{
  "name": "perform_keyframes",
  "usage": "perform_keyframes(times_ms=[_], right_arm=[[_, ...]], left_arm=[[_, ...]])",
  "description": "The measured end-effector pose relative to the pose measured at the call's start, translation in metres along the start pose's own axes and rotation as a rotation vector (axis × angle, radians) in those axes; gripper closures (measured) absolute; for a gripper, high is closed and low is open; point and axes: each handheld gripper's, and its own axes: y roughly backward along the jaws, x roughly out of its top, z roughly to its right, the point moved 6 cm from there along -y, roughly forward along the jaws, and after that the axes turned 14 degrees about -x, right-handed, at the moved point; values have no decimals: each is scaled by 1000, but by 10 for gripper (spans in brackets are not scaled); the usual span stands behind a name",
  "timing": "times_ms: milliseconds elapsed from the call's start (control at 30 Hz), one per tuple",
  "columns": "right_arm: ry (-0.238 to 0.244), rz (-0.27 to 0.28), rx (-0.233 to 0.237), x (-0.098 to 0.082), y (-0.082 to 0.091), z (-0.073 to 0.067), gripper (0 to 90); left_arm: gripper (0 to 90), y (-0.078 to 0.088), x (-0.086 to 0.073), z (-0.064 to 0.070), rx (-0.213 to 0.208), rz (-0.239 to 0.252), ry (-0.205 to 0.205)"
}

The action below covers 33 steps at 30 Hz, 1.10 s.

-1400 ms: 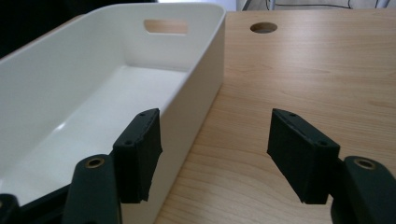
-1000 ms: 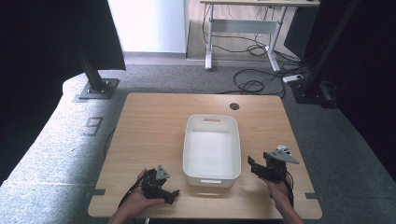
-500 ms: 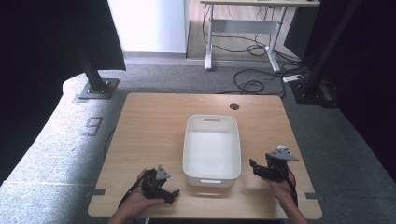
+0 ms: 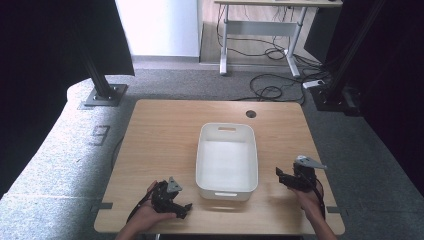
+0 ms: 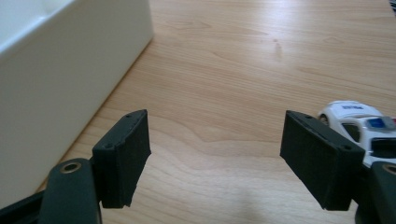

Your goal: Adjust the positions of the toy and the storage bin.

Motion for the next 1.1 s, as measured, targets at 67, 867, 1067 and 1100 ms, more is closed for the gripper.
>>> perform_keyframes(times_ms=[67,867,1067,1100], right_arm=[[-7,1,-2,0,-1,5,240],[-28,-9,-24,2,-13,51,255],[-53,-13,-45,2,-17,64,261],[-53,-17,-48,1,-17,66,261]], left_arm=[[0,0,0,0,0,0,0],[0,0,0,0,-3,0,-4],[0,-1,1,0,-4,-1,-4],[0,-1,1,0,-4,-1,-4]])
